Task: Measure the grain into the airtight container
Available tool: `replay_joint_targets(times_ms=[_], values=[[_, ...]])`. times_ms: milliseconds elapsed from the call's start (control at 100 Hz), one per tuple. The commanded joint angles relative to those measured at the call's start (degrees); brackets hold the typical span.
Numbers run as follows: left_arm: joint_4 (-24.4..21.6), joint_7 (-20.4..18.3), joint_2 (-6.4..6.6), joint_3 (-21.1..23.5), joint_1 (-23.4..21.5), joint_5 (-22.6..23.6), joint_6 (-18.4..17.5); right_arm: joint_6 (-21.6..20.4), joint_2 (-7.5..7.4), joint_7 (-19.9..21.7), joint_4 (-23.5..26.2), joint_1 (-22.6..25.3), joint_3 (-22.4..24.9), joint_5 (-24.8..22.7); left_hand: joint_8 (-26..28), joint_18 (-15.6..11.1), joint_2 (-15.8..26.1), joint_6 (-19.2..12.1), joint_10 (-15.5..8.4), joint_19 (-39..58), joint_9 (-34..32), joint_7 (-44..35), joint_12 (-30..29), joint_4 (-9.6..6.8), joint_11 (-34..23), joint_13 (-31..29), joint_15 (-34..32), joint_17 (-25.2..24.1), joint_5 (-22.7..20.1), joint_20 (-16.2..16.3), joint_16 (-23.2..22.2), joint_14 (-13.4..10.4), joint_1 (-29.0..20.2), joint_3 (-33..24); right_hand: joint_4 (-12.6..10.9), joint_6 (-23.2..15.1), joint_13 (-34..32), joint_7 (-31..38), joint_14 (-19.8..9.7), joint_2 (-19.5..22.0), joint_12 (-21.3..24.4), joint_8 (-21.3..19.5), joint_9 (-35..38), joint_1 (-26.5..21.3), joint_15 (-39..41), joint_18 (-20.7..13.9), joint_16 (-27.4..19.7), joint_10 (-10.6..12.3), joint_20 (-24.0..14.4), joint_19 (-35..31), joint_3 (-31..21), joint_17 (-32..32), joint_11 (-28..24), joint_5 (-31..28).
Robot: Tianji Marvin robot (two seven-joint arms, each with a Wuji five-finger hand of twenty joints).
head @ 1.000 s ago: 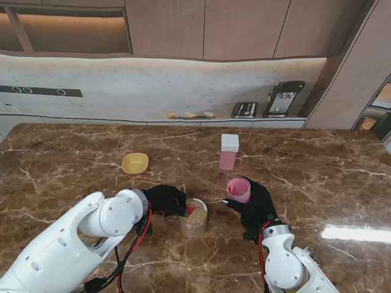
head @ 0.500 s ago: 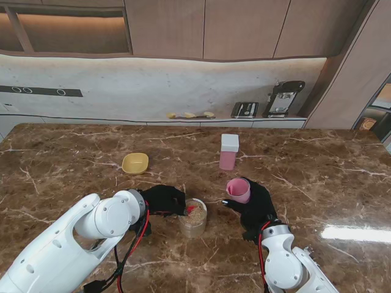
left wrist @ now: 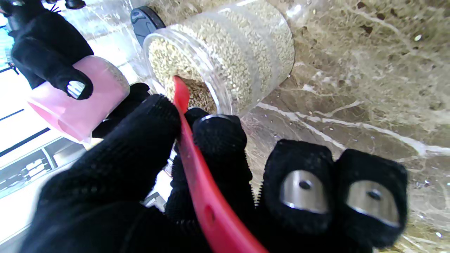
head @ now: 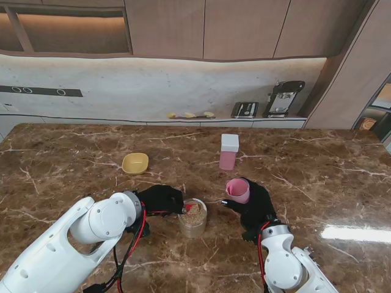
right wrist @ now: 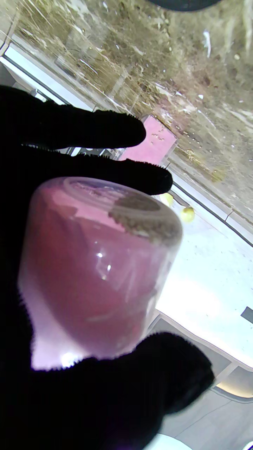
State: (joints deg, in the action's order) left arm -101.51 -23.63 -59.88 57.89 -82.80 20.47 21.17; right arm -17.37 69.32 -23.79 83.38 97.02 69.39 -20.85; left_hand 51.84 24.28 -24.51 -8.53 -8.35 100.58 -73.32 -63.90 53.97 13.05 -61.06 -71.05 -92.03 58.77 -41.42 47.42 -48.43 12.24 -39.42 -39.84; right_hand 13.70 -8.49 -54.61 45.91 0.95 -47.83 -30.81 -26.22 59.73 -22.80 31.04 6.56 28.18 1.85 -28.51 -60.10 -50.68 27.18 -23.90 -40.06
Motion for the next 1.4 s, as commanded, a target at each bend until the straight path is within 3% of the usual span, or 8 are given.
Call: replay_joint_targets(times_ms=[0, 490, 830, 1120, 1390], values=[[-0.11, 0.50, -0.29, 0.24, -0.98, -1.04, 0.15, 0.13, 0.15, 0.85, -0.39, 0.27, -0.13, 0.25, 0.38, 0.73, 2.18, -3.45, -0.79, 8.20, -4.38, -0.90, 0.75, -0.47, -0.97, -1.62, -4.75, 2.42, -0.73, -0.14, -0.02, 0.84, -4.10, -1.01, 2.11, -4.56, 0.73, 0.20, -0.75, 12.14, 0.89, -0.11, 0.14, -1.98, 0.07, -0.51, 0.66, 1.57, -0.36, -0.19, -8.80, -0.27, 0.03, -3.13], [0.09, 2.66, -1.52, 4.74, -4.73, -10.86, 0.26, 0.17, 0.13, 0.93, -0.52, 0.15, -0.30, 0.18, 0.32, 1.41, 2.49, -3.12, -0.30, 7.98, -4.39, -0.91, 0.74, -0.56, -0.73, -1.60, -4.60, 2.33, -0.66, -0.07, -0.05, 1.46, -4.76, -0.30, 2.11, -4.56, 0.68, 0.20, -0.77, 12.14, 0.89, -0.11, 0.16, -1.93, 0.07, -0.51, 0.67, 1.61, -0.38, -0.19, -8.77, -0.27, 0.02, -3.12], [-1.45, 5.22, -2.38, 6.73, -6.38, -13.72, -1.21, 0.12, 0.12, 0.97, -0.64, 0.07, -0.38, 0.12, 0.38, 1.84, 2.73, -3.09, -0.25, 7.82, -4.38, -0.86, 0.86, -0.73, -0.51, -1.60, -4.52, 2.35, -0.49, 0.07, -0.13, 1.59, -5.19, 0.55, 2.11, -4.62, 0.59, 0.25, -0.76, 11.95, 0.88, -0.13, 0.21, -2.19, 0.10, -0.49, 0.68, 1.58, -0.39, -0.19, -8.82, -0.22, 0.01, -3.10], [-2.45, 8.97, -3.74, 5.57, -5.08, -16.94, -1.17, -0.16, 0.14, 0.75, -0.83, 0.01, -0.35, -0.06, 0.37, 1.88, 2.76, -2.93, -0.19, 7.82, -4.39, -0.83, 0.94, -0.86, -0.44, -1.60, -4.50, 2.36, -0.45, 0.15, -0.20, 1.62, -5.44, 0.84, 2.24, -4.60, 0.61, 0.48, -0.84, 11.91, 0.88, -0.09, 0.15, -2.25, 0.15, -0.45, 0.72, 1.63, -0.40, -0.21, -8.75, -0.20, 0.02, -3.20], [-2.72, 10.33, -4.60, 3.14, -1.18, -18.93, 0.04, -0.40, 0.10, 0.61, -0.97, -0.05, -0.36, -0.46, 0.38, 1.95, 2.83, -3.04, -0.22, 7.82, -4.39, -0.79, 0.99, -0.94, -0.34, -1.60, -4.50, 2.35, -0.41, 0.22, -0.24, 1.64, -5.43, 1.04, 2.22, -4.57, 0.56, 0.60, -0.75, 11.86, 0.89, 0.02, 0.18, -2.30, 0.17, -0.39, 0.73, 1.64, -0.40, -0.20, -8.86, -0.23, 0.01, -3.22]])
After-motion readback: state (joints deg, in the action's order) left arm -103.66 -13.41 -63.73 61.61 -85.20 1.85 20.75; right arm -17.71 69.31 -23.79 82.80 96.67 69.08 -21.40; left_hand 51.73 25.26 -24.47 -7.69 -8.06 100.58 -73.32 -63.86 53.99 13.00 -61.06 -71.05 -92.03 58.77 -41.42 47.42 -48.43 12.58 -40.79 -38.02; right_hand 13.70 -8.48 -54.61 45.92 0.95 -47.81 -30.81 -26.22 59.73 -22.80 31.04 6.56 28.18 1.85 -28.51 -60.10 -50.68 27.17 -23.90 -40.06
